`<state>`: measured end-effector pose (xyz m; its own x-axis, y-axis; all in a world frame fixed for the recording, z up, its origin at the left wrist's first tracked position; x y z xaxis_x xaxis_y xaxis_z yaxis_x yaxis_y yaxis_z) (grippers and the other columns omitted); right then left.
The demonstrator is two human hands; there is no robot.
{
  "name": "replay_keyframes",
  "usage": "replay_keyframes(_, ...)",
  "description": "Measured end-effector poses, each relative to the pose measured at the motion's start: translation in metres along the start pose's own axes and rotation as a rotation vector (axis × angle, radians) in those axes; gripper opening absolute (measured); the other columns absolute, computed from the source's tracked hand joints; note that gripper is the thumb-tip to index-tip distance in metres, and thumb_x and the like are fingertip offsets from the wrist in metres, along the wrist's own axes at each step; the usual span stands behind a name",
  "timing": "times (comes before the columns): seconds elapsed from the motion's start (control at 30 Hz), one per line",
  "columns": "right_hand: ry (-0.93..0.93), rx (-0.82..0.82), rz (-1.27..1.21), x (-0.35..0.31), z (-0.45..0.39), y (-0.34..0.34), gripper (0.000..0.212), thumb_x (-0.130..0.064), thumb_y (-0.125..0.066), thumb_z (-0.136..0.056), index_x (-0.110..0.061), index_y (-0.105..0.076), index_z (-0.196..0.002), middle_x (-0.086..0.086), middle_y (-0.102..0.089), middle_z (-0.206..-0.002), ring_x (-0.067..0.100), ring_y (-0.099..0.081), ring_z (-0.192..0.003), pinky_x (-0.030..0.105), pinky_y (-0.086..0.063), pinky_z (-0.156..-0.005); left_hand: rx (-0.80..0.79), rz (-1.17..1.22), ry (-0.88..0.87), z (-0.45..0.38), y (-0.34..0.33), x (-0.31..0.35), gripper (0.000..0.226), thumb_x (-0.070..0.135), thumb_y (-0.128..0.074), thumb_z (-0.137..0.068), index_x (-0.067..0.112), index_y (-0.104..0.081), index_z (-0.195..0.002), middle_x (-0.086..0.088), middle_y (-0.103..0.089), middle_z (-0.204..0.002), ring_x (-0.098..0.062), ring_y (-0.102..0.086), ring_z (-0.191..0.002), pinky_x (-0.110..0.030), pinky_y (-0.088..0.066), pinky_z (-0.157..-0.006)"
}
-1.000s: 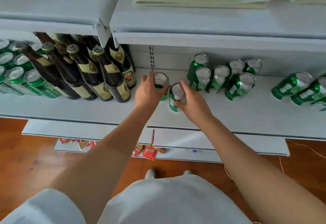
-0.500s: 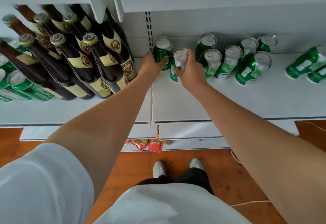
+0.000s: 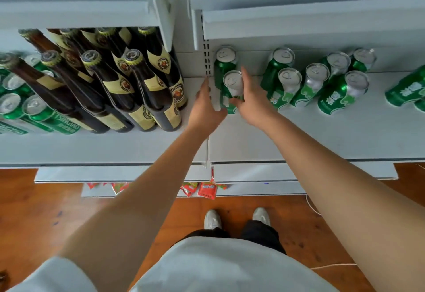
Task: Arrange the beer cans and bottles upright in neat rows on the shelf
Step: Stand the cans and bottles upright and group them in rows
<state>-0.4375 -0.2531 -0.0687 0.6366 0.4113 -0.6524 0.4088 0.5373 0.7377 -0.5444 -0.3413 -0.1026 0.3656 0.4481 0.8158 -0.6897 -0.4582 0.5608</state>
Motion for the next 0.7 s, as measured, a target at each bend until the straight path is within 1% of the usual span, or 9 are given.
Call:
replay_keyframes(0.1,0.028,-0.064,-0.035,-0.006,0.003,-0.004,0.084,-0.018,-0.055,-0.098,-0.021,0.005,-0.156,0.016,-0.054,-0.134,0.03,-0.059,-0.11,0.031,-0.045,-0.083,0.056,0.015,-0.045,0.009,-0.008,-0.003,0.088,0.027,-0.075,-0.081,0.013,-0.026,-0.152,-0.01,-0.053,-0.141,-0.025,-0.053,-0.126,-0.035,-0.047,-0.1)
replay_keyframes(0.17,0.048,0.03,-0.011,-0.004,0.014,0.001,0.073,-0.018,-0.053,-0.099,-0.017,-0.008,-0.156,0.017,-0.054,-0.135,0.031,-0.058,-0.112,0.034,-0.046,-0.086,0.097,0.011,-0.051,0.003,-0.009,0.005,0.074,0.028,-0.076,-0.082,0.011,-0.039,-0.144,-0.008,-0.06,-0.132,-0.024,-0.057,-0.119,-0.027,-0.046,-0.092)
replay_keyframes(0.27,0.147,0.533,0.136,0.013,0.041,0.023,0.046,-0.016,-0.053,-0.096,-0.007,-0.044,-0.141,0.014,-0.055,-0.13,0.028,-0.055,-0.114,0.039,-0.05,-0.089,0.121,0.0,-0.033,-0.006,-0.011,0.01,0.068,0.03,-0.076,-0.083,0.012,-0.042,-0.14,-0.008,-0.061,-0.129,-0.025,-0.057,-0.118,-0.028,-0.046,-0.091)
replay_keyframes(0.3,0.119,0.681,0.187,0.022,0.047,0.032,0.044,-0.017,-0.056,-0.094,-0.007,-0.048,-0.136,0.014,-0.053,-0.13,0.029,-0.053,-0.115,0.038,-0.049,-0.089,0.126,0.001,-0.025,-0.008,-0.012,0.01,0.069,0.031,-0.076,-0.083,0.012,-0.041,-0.14,-0.009,-0.06,-0.13,-0.026,-0.056,-0.119,-0.031,-0.047,-0.093)
replay_keyframes(0.33,0.057,0.753,0.232,0.03,0.049,0.039,0.046,-0.02,-0.059,-0.091,-0.007,-0.048,-0.135,0.014,-0.051,-0.132,0.031,-0.051,-0.115,0.037,-0.048,-0.09,0.13,-0.003,-0.019,-0.009,-0.013,0.009,0.069,0.032,-0.075,-0.084,0.013,-0.04,-0.14,-0.009,-0.059,-0.13,-0.026,-0.056,-0.119,-0.033,-0.048,-0.094)
replay_keyframes(0.37,-0.016,0.743,0.268,0.039,0.046,0.044,0.054,-0.025,-0.062,-0.09,-0.007,-0.045,-0.138,0.015,-0.047,-0.136,0.032,-0.048,-0.117,0.038,-0.046,-0.093,0.131,-0.01,-0.013,-0.009,-0.014,0.007,0.071,0.033,-0.074,-0.084,0.013,-0.039,-0.142,-0.009,-0.058,-0.131,-0.026,-0.056,-0.119,-0.034,-0.048,-0.096)
replay_keyframes(0.47,-0.126,0.556,0.428,0.059,0.034,0.051,0.076,-0.042,-0.068,-0.085,-0.009,-0.036,-0.146,0.015,-0.039,-0.143,0.035,-0.045,-0.118,0.041,-0.043,-0.096,0.117,-0.023,0.013,-0.006,-0.016,-0.002,0.08,0.037,-0.073,-0.084,0.012,-0.032,-0.148,-0.012,-0.055,-0.134,-0.028,-0.055,-0.121,-0.038,-0.048,-0.1)
replay_keyframes(0.6,-0.012,0.568,0.58,0.056,0.026,0.066,0.068,-0.046,-0.078,-0.071,-0.011,-0.052,-0.123,0.016,-0.047,-0.127,0.036,-0.047,-0.109,0.041,-0.043,-0.087,0.164,-0.136,-0.012,0.017,-0.018,-0.005,0.075,0.031,-0.071,-0.087,0.009,-0.032,-0.147,-0.015,-0.048,-0.137,-0.029,-0.054,-0.118,-0.035,-0.047,-0.095)
replay_keyframes(0.7,0.068,0.357,0.614,0.043,0.016,0.065,0.073,-0.04,-0.081,-0.07,-0.005,-0.045,-0.124,0.019,-0.053,-0.116,0.036,-0.052,-0.105,0.041,-0.043,-0.08,0.202,-0.151,-0.092,0.032,-0.016,0.001,0.07,0.028,-0.071,-0.085,0.01,-0.036,-0.144,-0.012,-0.049,-0.132,-0.026,-0.052,-0.116,-0.036,-0.049,-0.094)
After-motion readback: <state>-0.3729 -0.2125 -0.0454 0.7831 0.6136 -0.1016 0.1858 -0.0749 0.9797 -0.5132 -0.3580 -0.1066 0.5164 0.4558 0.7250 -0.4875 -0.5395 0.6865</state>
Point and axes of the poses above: each hand's wrist, its own z-axis away from the middle knuckle, its own y-axis out of the back of the hand, x = y × z, the point moved 3 cm from there along -z, towards the middle knuckle
